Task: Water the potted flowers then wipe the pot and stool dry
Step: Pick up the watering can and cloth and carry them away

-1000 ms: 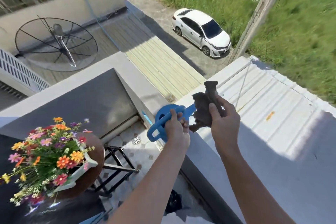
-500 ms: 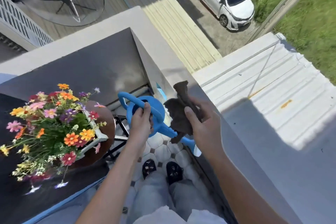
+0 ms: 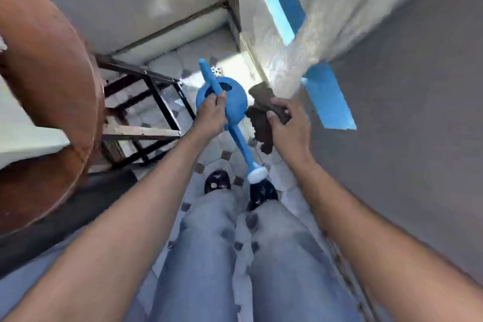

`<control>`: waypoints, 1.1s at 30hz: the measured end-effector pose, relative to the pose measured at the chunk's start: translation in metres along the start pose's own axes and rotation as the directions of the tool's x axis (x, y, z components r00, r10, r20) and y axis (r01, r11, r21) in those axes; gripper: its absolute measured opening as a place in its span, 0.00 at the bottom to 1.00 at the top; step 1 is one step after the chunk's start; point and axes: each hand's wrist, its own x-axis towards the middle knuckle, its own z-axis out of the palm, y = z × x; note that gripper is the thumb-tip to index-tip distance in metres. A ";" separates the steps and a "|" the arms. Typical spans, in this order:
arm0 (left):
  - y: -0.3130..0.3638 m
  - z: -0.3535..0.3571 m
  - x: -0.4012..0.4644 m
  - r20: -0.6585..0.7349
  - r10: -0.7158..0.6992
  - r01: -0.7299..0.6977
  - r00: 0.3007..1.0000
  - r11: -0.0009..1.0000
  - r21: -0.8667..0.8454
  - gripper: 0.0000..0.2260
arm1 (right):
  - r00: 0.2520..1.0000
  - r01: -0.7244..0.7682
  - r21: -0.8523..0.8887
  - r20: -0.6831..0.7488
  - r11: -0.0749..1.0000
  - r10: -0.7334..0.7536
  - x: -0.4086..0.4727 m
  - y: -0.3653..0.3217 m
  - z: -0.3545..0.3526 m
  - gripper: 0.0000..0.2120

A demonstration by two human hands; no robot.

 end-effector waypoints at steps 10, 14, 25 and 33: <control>-0.111 0.086 0.167 0.075 -0.126 0.118 0.989 0.987 0.111 0.21 | 0.985 -0.164 0.054 0.056 0.985 0.161 0.083 0.141 0.080 0.12; -0.132 0.102 0.197 0.084 -0.101 0.088 0.991 0.985 0.151 0.24 | 0.984 -0.167 0.077 0.074 0.983 0.161 0.103 0.159 0.098 0.14; -0.092 0.067 0.146 0.273 -0.053 0.131 0.961 0.952 -0.277 0.28 | 0.877 -0.389 0.372 0.431 0.843 0.214 0.118 0.138 0.111 0.20; -0.103 0.047 0.138 0.314 0.152 0.037 0.937 0.851 -0.523 0.07 | 0.754 -0.555 0.447 0.626 0.702 0.197 0.135 0.139 0.118 0.21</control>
